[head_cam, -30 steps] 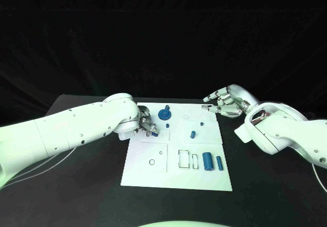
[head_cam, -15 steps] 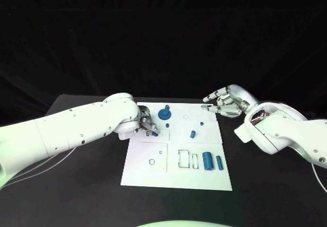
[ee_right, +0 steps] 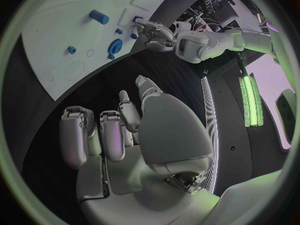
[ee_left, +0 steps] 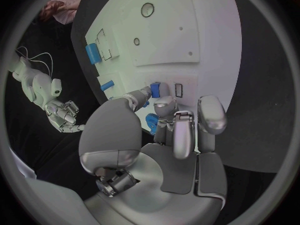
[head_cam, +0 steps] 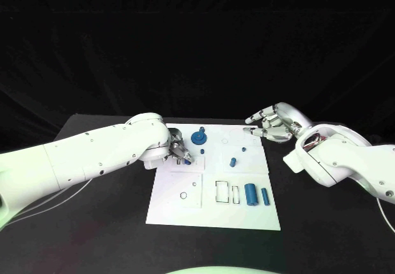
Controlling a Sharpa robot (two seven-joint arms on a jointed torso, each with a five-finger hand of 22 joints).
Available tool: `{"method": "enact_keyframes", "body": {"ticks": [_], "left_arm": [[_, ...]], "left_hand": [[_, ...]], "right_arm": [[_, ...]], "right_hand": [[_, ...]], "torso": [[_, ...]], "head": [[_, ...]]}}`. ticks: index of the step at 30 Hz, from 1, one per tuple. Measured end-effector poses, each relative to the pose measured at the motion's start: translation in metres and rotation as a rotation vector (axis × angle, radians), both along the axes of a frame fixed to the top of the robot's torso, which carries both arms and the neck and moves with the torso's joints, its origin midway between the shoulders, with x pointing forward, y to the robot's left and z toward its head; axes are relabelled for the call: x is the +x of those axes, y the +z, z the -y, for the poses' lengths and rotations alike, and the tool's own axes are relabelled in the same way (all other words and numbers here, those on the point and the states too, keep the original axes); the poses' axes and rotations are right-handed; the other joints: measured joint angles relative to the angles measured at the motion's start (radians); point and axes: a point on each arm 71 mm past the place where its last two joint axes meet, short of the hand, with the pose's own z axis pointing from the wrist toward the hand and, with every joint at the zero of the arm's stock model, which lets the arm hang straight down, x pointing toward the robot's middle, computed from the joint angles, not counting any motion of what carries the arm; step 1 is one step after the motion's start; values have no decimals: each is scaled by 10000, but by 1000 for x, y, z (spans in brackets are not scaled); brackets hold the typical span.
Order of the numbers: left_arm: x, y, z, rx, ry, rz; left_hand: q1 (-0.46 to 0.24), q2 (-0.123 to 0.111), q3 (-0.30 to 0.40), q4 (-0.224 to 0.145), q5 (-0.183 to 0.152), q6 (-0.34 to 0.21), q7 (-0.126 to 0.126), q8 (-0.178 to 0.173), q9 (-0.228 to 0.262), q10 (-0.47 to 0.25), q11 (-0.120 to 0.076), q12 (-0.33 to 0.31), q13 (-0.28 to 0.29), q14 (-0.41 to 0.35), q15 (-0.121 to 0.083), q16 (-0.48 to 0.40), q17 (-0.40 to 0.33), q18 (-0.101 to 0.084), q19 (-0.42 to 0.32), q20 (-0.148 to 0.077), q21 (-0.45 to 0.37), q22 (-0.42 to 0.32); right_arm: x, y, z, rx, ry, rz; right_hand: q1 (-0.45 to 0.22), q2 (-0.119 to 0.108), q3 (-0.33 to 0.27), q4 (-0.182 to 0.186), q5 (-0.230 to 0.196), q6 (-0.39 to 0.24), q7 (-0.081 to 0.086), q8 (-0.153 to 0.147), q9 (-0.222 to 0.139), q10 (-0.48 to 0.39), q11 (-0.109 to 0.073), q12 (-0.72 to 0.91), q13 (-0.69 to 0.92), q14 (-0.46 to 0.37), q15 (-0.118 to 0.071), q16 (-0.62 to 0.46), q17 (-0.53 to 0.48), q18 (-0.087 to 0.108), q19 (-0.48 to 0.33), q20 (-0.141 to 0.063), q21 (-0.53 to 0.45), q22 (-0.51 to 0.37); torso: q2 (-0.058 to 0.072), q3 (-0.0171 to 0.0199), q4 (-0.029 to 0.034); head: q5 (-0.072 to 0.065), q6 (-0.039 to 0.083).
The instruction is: Assemble the parts on the task board
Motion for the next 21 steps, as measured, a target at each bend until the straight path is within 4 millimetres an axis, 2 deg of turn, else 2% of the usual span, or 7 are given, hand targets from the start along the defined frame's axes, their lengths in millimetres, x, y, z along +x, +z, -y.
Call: {"method": "enact_keyframes", "body": {"ticks": [21], "left_arm": [[3, -4, 4, 120, -27, -7]], "left_hand": [[-175, 69, -250, 194, 0, 21, 17, 149, 16, -2, 2, 55, 8, 0, 1, 0, -3, 0, 0, 0, -3, 8]], "right_arm": [[0, 0, 0, 2, 7, -31]], "right_hand": [[0, 0, 0, 0, 0, 0, 0, 0, -2, 0, 0, 0, 0, 0, 0, 0, -2, 0, 0, 0, 0, -3]], "torso": [[3, -7, 7]], "head": [[-59, -6]]}}
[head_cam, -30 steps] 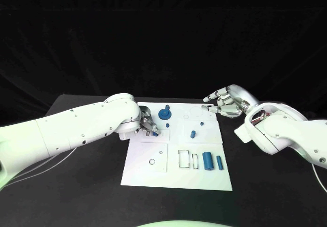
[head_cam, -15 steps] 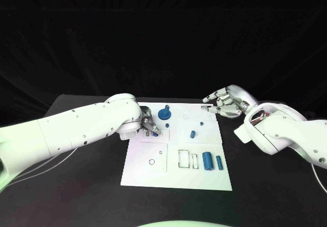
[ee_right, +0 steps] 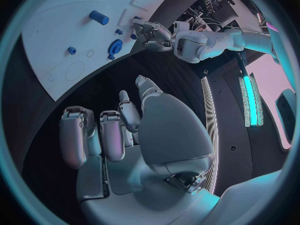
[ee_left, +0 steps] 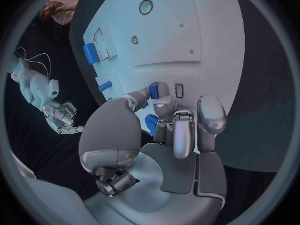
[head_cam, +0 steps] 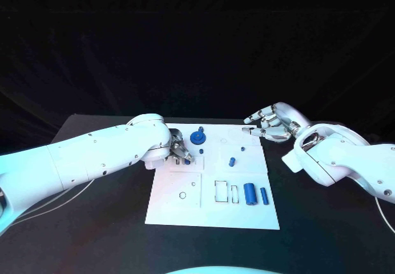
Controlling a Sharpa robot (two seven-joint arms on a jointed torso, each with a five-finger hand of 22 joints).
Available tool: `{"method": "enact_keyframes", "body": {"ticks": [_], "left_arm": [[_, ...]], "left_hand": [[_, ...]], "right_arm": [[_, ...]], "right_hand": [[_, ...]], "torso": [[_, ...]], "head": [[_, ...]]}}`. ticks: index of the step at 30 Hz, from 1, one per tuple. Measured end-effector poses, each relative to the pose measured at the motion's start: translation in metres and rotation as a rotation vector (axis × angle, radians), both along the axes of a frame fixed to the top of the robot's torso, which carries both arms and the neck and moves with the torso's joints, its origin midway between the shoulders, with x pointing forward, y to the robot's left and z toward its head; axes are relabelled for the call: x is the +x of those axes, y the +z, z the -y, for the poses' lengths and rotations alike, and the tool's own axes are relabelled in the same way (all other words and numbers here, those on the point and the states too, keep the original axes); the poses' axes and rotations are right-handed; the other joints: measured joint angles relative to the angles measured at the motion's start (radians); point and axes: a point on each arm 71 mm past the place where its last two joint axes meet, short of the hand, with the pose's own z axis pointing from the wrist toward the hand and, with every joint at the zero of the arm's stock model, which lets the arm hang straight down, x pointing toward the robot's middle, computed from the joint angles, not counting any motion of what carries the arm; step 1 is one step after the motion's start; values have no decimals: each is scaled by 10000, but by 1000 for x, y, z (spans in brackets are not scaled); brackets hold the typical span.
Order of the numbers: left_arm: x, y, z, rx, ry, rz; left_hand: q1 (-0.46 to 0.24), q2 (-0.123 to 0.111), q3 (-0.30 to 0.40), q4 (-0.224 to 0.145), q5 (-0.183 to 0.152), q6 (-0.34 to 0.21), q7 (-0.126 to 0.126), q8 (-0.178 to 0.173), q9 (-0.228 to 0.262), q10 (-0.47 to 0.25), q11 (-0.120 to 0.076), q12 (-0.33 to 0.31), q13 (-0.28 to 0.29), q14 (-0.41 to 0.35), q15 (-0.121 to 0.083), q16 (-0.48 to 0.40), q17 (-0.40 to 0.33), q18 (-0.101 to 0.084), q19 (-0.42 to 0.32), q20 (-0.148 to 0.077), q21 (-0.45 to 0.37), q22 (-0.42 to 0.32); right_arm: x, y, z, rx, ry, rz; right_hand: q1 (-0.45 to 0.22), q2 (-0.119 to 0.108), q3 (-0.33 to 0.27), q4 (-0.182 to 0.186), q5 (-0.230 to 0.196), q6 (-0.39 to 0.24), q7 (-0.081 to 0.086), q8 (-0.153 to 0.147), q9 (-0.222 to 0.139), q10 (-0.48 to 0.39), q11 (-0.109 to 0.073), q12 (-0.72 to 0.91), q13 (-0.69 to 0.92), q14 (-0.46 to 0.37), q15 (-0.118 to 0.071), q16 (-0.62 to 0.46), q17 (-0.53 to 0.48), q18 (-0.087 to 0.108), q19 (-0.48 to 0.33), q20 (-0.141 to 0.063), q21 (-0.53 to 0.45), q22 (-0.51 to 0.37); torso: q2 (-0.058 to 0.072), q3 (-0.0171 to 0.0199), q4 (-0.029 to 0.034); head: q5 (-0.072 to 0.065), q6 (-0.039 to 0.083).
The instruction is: Assemble the parts on the task board
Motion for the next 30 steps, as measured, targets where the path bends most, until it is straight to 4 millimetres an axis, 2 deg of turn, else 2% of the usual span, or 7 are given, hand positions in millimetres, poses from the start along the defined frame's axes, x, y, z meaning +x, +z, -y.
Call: {"method": "enact_keyframes", "body": {"ticks": [4, 8, 13, 19, 30], "left_arm": [[0, 0, -1, 7, 16, -6], [0, -1, -2, 23, 37, -16], [0, -1, -3, 25, 51, -17], [-1, -1, -5, 18, 69, -16], [-2, 2, -11, -24, 135, 46]], "left_hand": [[-181, -73, -249, 157, 2, 20, -19, 1, 2, 0, 0, 0, 1, 0, 0, 0, 0, 1, 0, 0, 0, 12], [-668, -149, -1017, 565, 3, 68, -2, 1, 15, 36, 36, 0, 28, 0, 0, 0, -1, 1, 0, 0, 0, 12], [-689, -168, -2016, 889, 3, 68, -3, 1, 16, 35, 36, 59, 42, 0, 0, 0, -2, 0, 0, 0, 0, 26], [-399, 121, -3166, 1255, 2, 84, -21, 1, 22, 35, 37, 60, 53, 0, 0, 0, -2, 0, -1, 0, -1, 36], [-321, 200, -3522, 1343, 2, 83, -21, -2, 23, 34, 38, 59, 44, 0, 0, 0, -3, 0, 0, 0, -1, 54]], "right_arm": [[0, 0, 0, 0, 2, -7], [0, 0, 0, -1, -1, -11], [0, 0, 0, -2, -7, -15], [0, -1, 1, -4, -18, -23], [0, -1, 1, -9, -35, -36]], "right_hand": [[0, 0, 0, 0, 0, 0, 0, 0, 8, 0, 0, 0, 0, 0, 0, 0, 0, 0, 0, 0, 0, -1], [0, 0, 0, 0, 0, 0, 0, 0, 7, 0, 0, 0, -24, 0, 0, 0, 0, 0, 0, 0, 0, -1], [0, 0, 0, 0, 0, 0, 0, 0, 7, 0, 0, 0, -25, 0, 0, 0, -1, 0, 0, 0, 0, -2], [0, 0, 0, 0, 0, 0, 0, 0, 6, 0, 0, 0, -45, 0, 0, -40, -1, -1, -37, -37, -52, -3], [0, 0, 0, 0, 0, 0, 0, 0, 4, 0, 0, -39, -56, 0, 0, -40, -2, 0, -36, -37, -51, -4]], "torso": [[-4, 0, 4], [-8, 0, 4], [-9, 0, 3], [-9, 0, 1], [-9, 0, 5]], "head": [[0, -4], [4, -6], [6, 2], [-2, 16], [-17, 28]]}}
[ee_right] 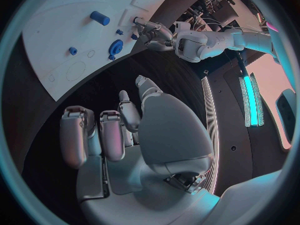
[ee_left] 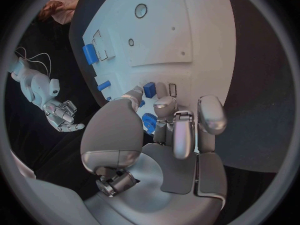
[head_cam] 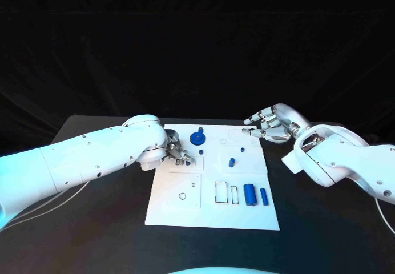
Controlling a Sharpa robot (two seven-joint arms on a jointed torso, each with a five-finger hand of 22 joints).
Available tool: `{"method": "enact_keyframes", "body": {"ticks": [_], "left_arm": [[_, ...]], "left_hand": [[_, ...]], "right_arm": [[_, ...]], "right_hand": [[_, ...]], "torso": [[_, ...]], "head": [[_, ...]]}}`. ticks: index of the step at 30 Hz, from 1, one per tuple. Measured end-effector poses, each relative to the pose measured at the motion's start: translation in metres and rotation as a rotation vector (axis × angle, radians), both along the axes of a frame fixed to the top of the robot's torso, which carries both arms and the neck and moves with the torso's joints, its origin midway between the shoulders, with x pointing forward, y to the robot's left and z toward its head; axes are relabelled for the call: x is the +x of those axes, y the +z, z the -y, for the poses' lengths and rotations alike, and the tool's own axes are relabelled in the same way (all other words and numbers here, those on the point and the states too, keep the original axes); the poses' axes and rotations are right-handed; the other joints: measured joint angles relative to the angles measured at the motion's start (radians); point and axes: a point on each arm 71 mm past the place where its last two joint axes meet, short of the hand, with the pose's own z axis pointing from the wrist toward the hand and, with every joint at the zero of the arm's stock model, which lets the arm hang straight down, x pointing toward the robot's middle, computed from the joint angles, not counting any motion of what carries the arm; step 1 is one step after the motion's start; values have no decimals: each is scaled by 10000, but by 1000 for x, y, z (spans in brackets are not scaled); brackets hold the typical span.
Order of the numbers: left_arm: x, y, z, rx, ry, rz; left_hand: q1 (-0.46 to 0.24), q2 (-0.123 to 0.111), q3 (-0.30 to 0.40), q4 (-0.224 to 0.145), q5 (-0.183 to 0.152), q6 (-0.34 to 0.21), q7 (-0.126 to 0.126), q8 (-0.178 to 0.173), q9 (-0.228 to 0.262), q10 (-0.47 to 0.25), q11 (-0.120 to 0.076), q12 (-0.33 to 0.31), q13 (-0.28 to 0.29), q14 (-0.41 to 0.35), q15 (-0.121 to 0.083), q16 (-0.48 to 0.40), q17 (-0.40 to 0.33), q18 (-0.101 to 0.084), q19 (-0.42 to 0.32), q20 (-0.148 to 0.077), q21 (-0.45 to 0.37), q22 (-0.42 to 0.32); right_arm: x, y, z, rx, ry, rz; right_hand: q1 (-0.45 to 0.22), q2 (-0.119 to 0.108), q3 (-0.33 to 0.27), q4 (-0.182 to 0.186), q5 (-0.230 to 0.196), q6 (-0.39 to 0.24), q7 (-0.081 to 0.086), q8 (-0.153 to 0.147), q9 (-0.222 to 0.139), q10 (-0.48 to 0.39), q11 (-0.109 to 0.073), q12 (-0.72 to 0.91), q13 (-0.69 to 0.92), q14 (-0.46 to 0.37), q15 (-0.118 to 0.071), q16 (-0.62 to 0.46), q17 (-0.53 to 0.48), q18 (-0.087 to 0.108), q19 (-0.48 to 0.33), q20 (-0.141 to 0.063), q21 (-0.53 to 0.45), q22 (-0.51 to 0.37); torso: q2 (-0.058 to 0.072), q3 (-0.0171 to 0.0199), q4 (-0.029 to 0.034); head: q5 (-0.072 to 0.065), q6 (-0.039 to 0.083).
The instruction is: Assemble the parts on the task board
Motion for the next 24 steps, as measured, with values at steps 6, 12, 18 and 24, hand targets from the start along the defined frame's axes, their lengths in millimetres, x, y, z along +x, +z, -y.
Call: {"method": "enact_keyframes", "body": {"ticks": [6, 12, 18, 24], "left_arm": [[-1, 9, 0, -162, -38, 146], [7, 35, -9, -203, 62, 573], [26, 63, -24, -118, 521, 1044], [41, 65, -28, -31, 960, 1149]], "left_hand": [[81, 80, -43, -19, 0, 0, 0, 0, -1, -3, 2, 0, -32, 0, 0, 0, 0, 1, 0, 0, 0, -1], [479, 46, -355, -45, 0, -126, 125, -84, -33, -335, 76, -441, -510, 0, 0, 0, -1, 1, -88, 47, -89, -286], [664, 54, -869, 8, 0, -487, 273, -316, -155, -843, 221, -1092, -1176, -4, 52, 0, -1, 1, -455, 129, -451, -881], [805, 195, -1071, 22, 0, -789, 464, -617, -424, -1130, 376, -1399, -1576, -2, 182, 0, -2, 0, -539, 213, -542, -1082]], "right_arm": [[0, -1, 0, -5, -15, -15], [0, -1, 1, -9, -27, -22], [1, -2, 1, -13, -41, -24], [1, -2, 0, -8, -25, -24]], "right_hand": [[0, 0, 0, 0, 0, 0, 0, 0, -1, 0, 0, 0, 0, 0, 0, 0, 8, 0, 0, 0, 0, -1], [0, 0, 0, 0, 0, 0, 0, 0, -1, 0, 0, 0, 0, 0, 0, 0, 8, 0, 0, 0, 1, -1], [0, 0, 0, 0, 0, 0, 0, 0, -2, 0, 0, 0, 0, 0, 0, 0, 7, 0, 1, 0, 1, -1], [0, 0, 0, 0, 0, 0, 0, 0, -3, 0, 0, 0, 0, 0, 0, 0, 6, 0, 1, 1, 1, 7]], "torso": [[-6, -4, 1], [-12, -1, 12], [-13, 5, 21], [-12, 0, 17]], "head": [[9, 26], [58, 78], [107, 120], [152, 160]]}}
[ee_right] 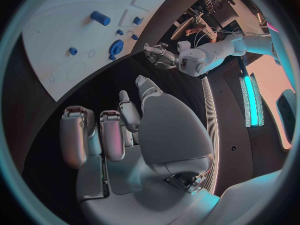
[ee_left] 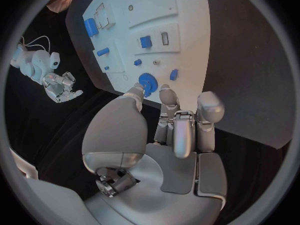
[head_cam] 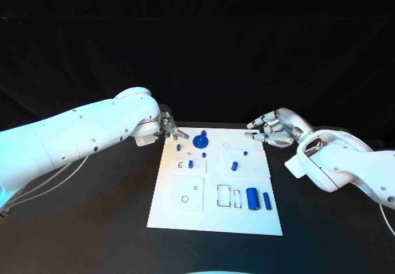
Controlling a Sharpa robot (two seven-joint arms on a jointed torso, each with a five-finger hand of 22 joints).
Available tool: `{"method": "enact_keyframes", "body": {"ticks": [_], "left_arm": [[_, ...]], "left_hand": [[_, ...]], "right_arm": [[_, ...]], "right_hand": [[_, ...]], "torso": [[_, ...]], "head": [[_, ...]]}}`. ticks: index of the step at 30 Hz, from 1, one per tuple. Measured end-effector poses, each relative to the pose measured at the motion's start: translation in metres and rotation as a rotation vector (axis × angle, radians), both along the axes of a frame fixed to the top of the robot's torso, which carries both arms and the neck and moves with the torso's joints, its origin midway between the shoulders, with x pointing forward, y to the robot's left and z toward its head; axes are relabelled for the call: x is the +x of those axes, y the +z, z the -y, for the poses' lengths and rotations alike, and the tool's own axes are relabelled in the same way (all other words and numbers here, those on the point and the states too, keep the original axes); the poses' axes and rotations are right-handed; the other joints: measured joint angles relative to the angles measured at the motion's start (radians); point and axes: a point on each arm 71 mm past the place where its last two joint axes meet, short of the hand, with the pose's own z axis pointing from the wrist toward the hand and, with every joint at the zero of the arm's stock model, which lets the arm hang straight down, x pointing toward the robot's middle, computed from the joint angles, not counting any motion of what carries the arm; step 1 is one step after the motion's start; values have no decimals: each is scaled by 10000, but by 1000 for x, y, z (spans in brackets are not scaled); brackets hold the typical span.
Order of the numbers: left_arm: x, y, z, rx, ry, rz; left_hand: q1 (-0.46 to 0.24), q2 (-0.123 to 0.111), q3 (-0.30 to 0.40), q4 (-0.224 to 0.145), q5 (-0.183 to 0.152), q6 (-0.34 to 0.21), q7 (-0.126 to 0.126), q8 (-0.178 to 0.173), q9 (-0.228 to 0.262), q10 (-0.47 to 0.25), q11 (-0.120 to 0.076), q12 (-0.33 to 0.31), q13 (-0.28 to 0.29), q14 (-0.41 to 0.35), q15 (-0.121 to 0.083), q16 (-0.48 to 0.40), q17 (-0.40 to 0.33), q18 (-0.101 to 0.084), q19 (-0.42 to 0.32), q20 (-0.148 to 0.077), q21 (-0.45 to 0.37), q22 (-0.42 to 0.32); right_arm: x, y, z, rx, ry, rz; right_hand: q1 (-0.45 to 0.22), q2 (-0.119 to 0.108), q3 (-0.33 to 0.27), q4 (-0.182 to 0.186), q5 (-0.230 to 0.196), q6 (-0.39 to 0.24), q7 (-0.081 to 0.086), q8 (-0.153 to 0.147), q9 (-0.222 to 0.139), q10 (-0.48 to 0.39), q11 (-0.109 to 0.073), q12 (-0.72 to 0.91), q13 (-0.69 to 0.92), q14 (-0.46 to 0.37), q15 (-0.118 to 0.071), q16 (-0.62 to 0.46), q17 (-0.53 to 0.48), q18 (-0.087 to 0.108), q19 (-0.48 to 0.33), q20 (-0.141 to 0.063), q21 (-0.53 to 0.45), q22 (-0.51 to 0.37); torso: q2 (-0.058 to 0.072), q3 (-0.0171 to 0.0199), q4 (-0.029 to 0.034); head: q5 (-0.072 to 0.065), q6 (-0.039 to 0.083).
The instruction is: Assemble the parts on the task board
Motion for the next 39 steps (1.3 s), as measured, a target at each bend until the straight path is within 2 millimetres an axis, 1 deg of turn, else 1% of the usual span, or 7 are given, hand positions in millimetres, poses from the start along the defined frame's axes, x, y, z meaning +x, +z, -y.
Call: {"method": "enact_keyframes", "body": {"ticks": [6, 13, 27, 29, 35, 36, 39], "left_arm": [[12, -2, -1, 112, 298, 61], [22, -12, -1, 396, 533, 12], [27, -29, 4, 690, 408, -318], [27, -30, 4, 723, 405, -348], [27, -33, 4, 801, 365, -415], [27, -33, 4, 812, 360, -422], [28, -34, 4, 848, 345, -456]], "left_hand": [[30, 25, -53, -2, 0, -37, 36, -54, -105, -36, 36, -58, -48, 0, 0, 0, 0, 0, 0, 0, 0, 0], [66, -11, -53, -1, 0, -37, 36, -94, -150, -36, 36, -58, -60, 0, -1, 0, 8, 0, 0, 0, 0, 6], [104, 27, -111, 1, 0, -71, 71, -132, -205, -35, 35, -58, -59, 35, 35, 0, 7, 0, 1, 0, 0, 68], [145, 68, -110, 1, 0, -71, 71, -132, -214, -36, 35, -58, -59, 1, 70, 0, 6, 0, 1, 0, 0, 67], [171, 94, -110, 1, 0, -71, 71, -132, -248, -72, 72, -58, -59, 0, 69, 0, 6, -2, 34, 34, 0, 105], [225, 148, -110, 1, 0, -71, 71, -172, -267, -72, 72, -58, -59, 1, 69, 0, 5, -1, 37, 36, 0, 123], [287, 169, -110, 1, 0, -71, 71, -176, -310, -72, 72, -58, -59, 1, 69, 0, 5, -1, 37, 36, 0, 148]], "right_arm": [[0, 0, -1, 1, 8, -8], [0, -1, -2, 6, 29, -26], [0, -2, -4, 16, 68, -42], [0, -2, -5, 17, 75, -43], [0, -2, -5, 17, 76, -44], [0, -2, -5, 18, 76, -44], [0, -2, -5, 18, 76, -45]], "right_hand": [[0, 0, 0, 0, 0, 0, 0, 0, 0, 0, 0, 0, 0, 0, 0, 0, -1, 0, 0, 0, 0, -1], [0, 0, 0, 0, 0, 0, 0, 0, -1, 0, 0, 0, 0, 0, 0, 0, -1, 0, 0, 0, 0, -2], [0, 0, 0, 0, 40, 0, 0, 0, -2, 0, 0, 0, 1, 0, 0, 0, -3, 0, 1, 0, 0, -4], [0, 0, 0, 0, 40, 0, 0, 0, -2, 0, 0, 0, 1, 0, 0, 0, -3, 0, 0, 1, 0, -4], [0, 0, 0, 0, 40, 0, 0, 0, -3, 0, 0, 0, 1, 0, 0, 0, -3, 0, 0, 1, 1, -5], [0, 0, 0, 0, 40, 0, 0, 0, -3, 0, 0, 0, 1, 0, 0, 0, -3, 0, 1, 1, 1, -5], [0, 0, 0, 0, 40, 0, 0, 0, -3, 0, 0, 0, 1, 0, 0, 0, -4, 1, 1, 1, 0, -5]], "torso": [[14, -15, -6], [24, -12, -13], [25, 0, -15], [25, 0, -15], [20, 0, -16], [19, 0, -16], [18, 1, -16]], "head": [[25, 25], [62, 16], [103, -9], [107, -12], [120, -21], [121, -22], [123, -24]]}}
